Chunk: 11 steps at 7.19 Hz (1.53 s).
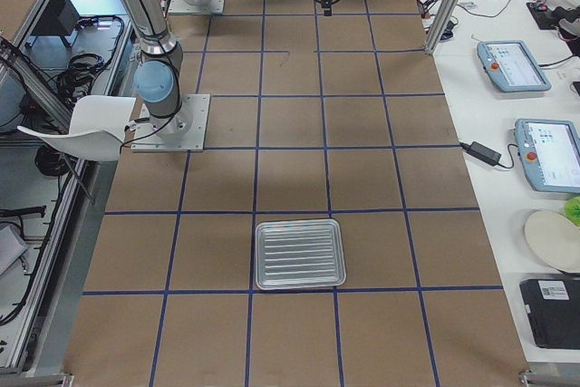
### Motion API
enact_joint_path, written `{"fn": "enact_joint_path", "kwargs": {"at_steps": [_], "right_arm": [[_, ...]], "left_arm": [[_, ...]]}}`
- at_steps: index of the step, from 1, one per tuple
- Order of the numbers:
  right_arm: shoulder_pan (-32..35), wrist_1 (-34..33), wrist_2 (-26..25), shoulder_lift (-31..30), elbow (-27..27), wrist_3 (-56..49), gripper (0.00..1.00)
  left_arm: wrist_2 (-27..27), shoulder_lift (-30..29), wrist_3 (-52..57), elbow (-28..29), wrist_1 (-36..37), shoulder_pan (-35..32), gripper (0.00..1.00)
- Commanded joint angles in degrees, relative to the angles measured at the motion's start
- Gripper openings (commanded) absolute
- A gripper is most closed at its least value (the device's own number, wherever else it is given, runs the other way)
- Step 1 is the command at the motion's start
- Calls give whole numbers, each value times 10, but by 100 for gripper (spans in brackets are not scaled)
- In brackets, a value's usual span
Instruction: Place bearing gear from tray to pile
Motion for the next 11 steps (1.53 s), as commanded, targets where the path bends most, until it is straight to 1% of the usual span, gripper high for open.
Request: {"fn": "enact_joint_path", "kwargs": {"at_steps": [1, 3, 4, 10, 11], "right_arm": [[0, 1, -1, 0, 0, 0, 100], [0, 1, -3, 0, 0, 0, 100], [0, 1, -3, 0, 0, 0, 100], [0, 2, -5, 0, 0, -2, 100], [0, 1, -4, 0, 0, -3, 100]], "left_arm": [[1, -7, 86, -38, 10, 82, 0], [1, -8, 111, -64, 15, 125, 0], [1, -15, 124, -67, 27, 140, 0], [3, -63, 131, -67, 34, 144, 0], [14, -65, 131, -67, 34, 144, 6]]}}
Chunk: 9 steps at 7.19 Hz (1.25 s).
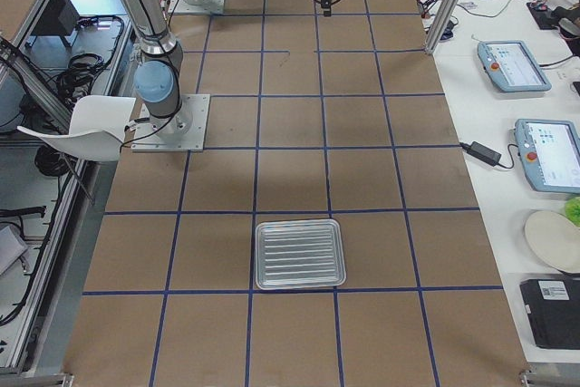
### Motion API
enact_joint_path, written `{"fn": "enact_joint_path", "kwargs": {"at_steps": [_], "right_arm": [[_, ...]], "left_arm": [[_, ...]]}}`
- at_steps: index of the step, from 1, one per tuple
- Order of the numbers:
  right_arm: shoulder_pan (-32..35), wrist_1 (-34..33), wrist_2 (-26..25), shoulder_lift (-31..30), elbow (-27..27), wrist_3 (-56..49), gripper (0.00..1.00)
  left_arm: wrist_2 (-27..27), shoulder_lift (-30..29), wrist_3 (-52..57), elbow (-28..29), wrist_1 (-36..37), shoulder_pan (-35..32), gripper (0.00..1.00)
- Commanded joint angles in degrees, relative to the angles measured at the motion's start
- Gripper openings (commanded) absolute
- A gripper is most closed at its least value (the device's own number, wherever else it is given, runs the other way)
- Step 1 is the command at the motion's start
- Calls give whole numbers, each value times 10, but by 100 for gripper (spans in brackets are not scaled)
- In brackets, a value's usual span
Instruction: Place bearing gear from tray to pile
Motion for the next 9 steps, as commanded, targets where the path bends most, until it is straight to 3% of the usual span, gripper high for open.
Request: {"fn": "enact_joint_path", "kwargs": {"at_steps": [1, 5, 7, 8, 9], "right_arm": [[0, 0, 0, 0, 0, -1, 100], [0, 0, -3, 0, 0, -4, 100], [0, -1, -3, 0, 0, -7, 100], [0, -1, -3, 0, 1, -7, 100], [0, 0, -3, 0, 1, -7, 100]], "left_arm": [[10, -4, 0, 0, 0, 1, 11], [12, -6, -1, -2, -9, 0, 25], [12, -7, -1, -16, -2, 0, 28], [12, -6, 0, -17, -5, 1, 39], [12, -6, 0, -18, -7, 1, 40]]}}
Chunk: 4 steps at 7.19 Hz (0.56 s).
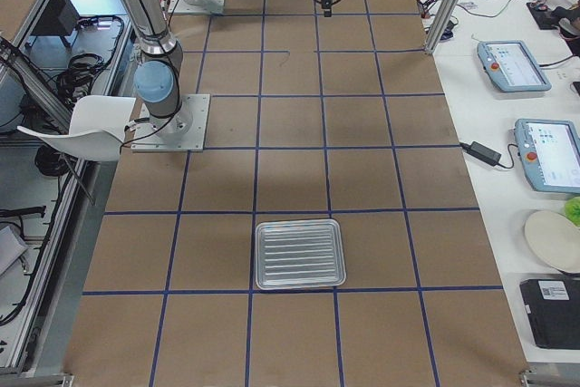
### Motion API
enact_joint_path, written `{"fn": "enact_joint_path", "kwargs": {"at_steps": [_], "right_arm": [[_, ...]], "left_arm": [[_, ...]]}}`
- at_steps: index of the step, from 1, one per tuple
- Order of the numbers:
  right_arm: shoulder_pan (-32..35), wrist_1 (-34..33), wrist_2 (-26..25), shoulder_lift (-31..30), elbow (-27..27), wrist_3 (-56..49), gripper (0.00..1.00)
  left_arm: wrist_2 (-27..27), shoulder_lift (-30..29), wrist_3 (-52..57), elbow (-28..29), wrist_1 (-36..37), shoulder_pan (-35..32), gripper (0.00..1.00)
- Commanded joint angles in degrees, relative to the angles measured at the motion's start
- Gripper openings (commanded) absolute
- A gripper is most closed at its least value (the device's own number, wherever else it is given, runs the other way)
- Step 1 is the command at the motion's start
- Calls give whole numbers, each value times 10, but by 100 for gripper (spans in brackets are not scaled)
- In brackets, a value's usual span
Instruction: Place bearing gear from tray to pile
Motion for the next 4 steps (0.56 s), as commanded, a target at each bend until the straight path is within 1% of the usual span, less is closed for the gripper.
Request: {"fn": "enact_joint_path", "kwargs": {"at_steps": [1, 3, 4], "right_arm": [[0, 0, 0, 0, 0, 0, 100], [0, 0, 0, 0, 0, 0, 100], [0, 1, 0, 0, 0, 0, 100]], "left_arm": [[0, 0, -1, -2, -1, 0, 41], [31, 16, -1, 3, -9, 0, 41], [35, 23, -1, 14, -20, 0, 42]]}}
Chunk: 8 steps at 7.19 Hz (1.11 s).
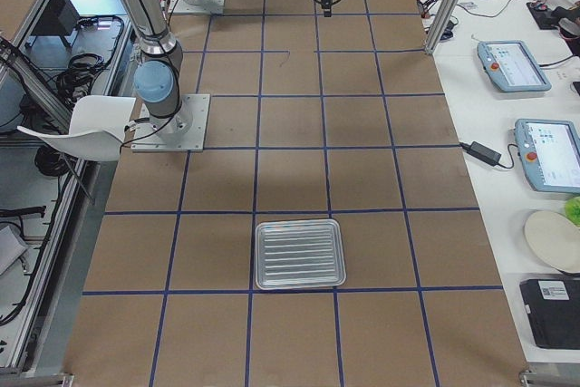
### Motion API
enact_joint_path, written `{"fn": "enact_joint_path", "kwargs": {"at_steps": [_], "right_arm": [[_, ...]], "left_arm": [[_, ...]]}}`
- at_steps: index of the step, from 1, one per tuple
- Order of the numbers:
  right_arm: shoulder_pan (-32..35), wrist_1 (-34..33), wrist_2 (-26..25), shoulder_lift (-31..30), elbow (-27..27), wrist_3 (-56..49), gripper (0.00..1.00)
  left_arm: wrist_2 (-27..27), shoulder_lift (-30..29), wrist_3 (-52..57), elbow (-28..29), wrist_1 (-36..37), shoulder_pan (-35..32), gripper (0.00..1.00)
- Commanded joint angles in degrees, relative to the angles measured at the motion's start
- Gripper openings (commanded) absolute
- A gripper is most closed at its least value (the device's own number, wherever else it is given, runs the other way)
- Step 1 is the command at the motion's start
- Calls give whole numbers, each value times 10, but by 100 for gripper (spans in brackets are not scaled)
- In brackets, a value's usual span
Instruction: Place bearing gear from tray to pile
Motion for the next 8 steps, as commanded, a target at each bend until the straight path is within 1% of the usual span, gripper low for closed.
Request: {"fn": "enact_joint_path", "kwargs": {"at_steps": [1, 2, 3, 4, 5, 6, 7, 8], "right_arm": [[0, 0, 5, -2, 0, -1, 100], [0, 0, 5, 0, -1, 0, 100], [0, 1, 3, -1, -1, -1, 100], [0, 1, 4, -1, -1, -1, 100], [0, 1, 4, -1, -1, -1, 100], [0, 0, 3, 0, -1, -1, 100], [0, 1, 1, -1, 0, -1, 100], [0, 0, 3, 0, 0, -1, 100]], "left_arm": [[10, 22, -10, 24, -19, -9, 44], [1, 39, -71, 47, -55, -17, 54], [-16, 58, -158, 79, -72, -48, 88], [-18, 83, -211, 118, -119, -83, 100], [-27, 105, -300, 153, -153, -114, 100], [-44, 124, -345, 176, -170, -142, 100], [-45, 145, -352, 188, -177, -183, 100], [-47, 170, -385, 188, -197, -215, 100]]}}
